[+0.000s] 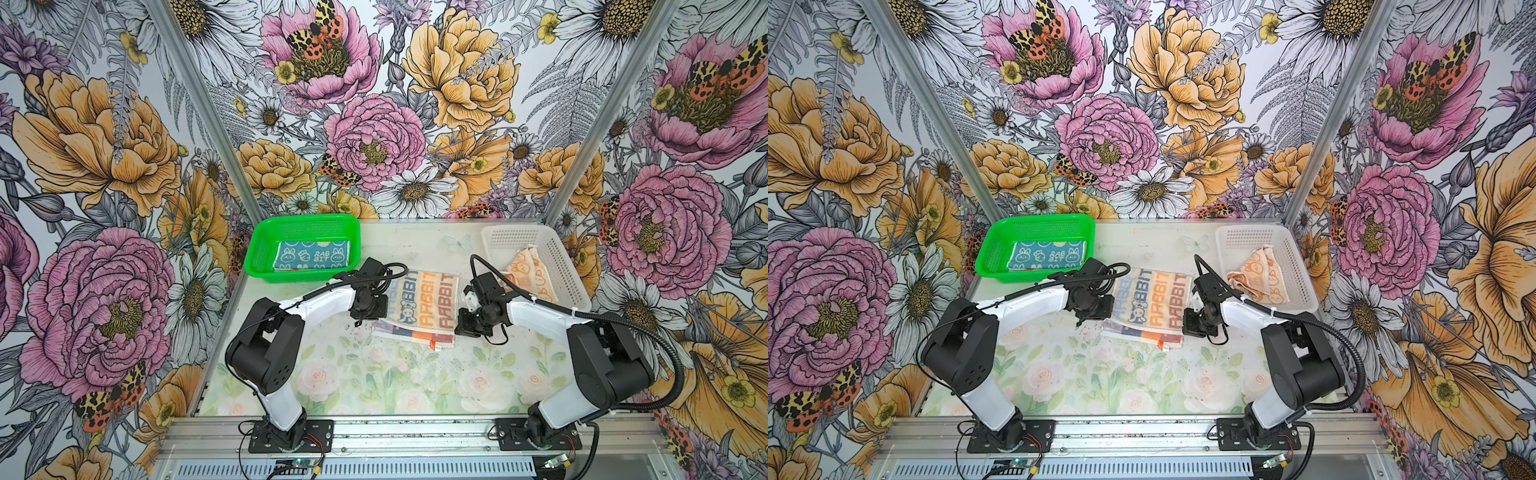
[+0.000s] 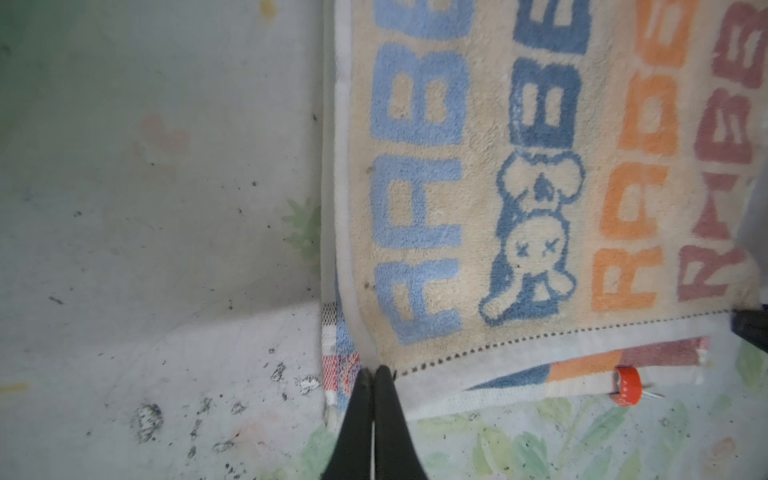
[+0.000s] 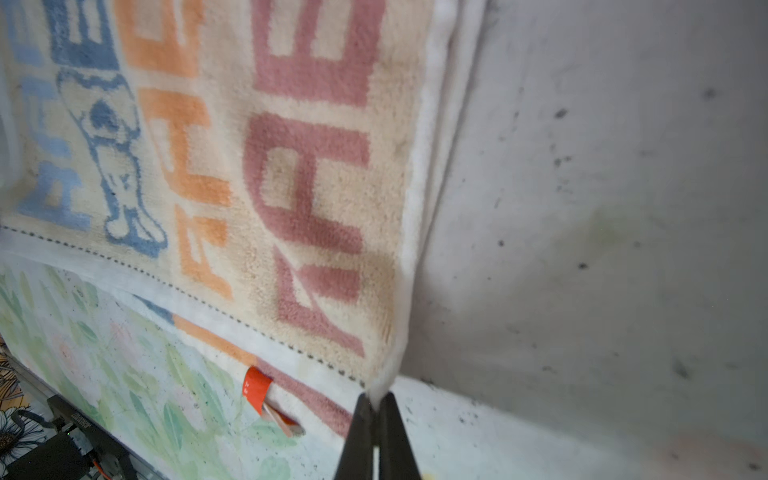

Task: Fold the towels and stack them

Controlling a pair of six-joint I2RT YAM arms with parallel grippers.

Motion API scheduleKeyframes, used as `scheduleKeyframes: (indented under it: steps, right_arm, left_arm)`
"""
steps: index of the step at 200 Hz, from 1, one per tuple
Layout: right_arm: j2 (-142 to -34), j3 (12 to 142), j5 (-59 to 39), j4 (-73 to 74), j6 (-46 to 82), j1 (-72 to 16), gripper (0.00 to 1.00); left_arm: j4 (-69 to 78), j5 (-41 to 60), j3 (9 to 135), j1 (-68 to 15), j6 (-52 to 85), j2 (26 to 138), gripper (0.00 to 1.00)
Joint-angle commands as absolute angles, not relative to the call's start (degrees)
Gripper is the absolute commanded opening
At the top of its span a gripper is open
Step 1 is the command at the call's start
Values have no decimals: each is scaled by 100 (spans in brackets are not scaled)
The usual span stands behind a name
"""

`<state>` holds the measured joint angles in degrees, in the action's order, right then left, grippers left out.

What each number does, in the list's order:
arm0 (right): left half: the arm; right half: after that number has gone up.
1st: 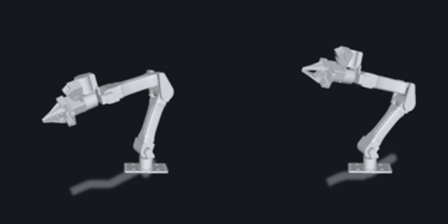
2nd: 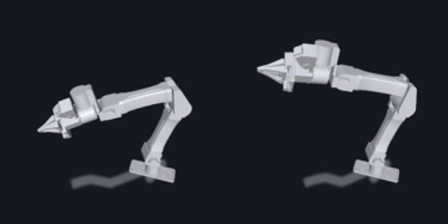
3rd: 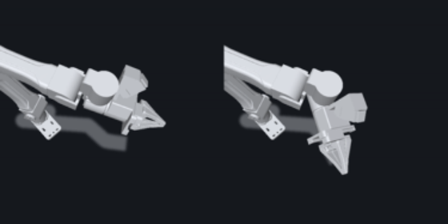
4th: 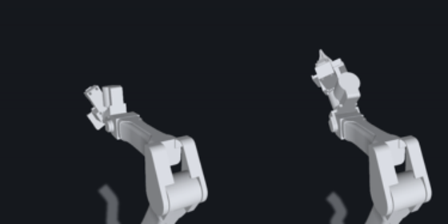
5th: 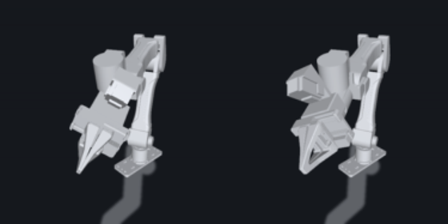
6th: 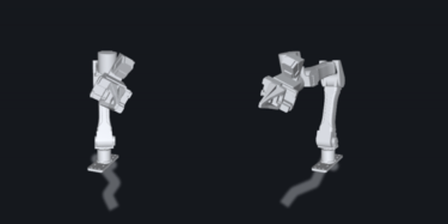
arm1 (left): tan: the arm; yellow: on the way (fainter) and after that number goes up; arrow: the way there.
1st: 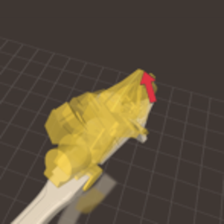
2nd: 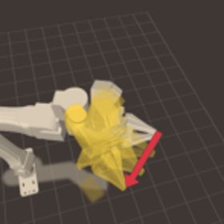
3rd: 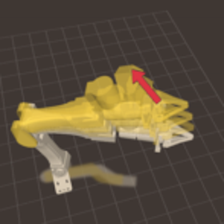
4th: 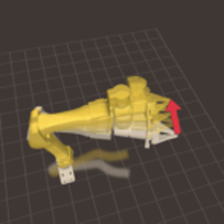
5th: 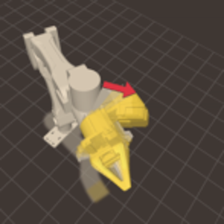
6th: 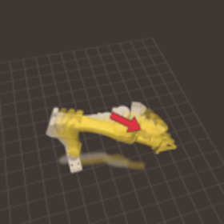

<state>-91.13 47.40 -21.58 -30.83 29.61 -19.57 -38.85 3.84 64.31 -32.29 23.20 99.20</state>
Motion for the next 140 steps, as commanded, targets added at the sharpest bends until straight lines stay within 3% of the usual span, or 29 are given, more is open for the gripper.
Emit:
scheduleKeyframes:
  steps: [1, 86, 140]
  right_arm:
    - [-9300, 4693, -2028, -2806, 3049, -1960, 0]
    - [-9774, 4723, -1666, -2443, 3367, -2084, 0]
    - [-10732, 5534, -1881, -2553, 3091, -1863, 0]
  left_arm:
    - [-3701, 223, 6468, -3296, 2395, 10041, 0]
    - [-3695, 456, 6653, -3384, 2476, 10896, 0]
    - [-3691, 379, 6884, -3360, 2565, 10977, 0]
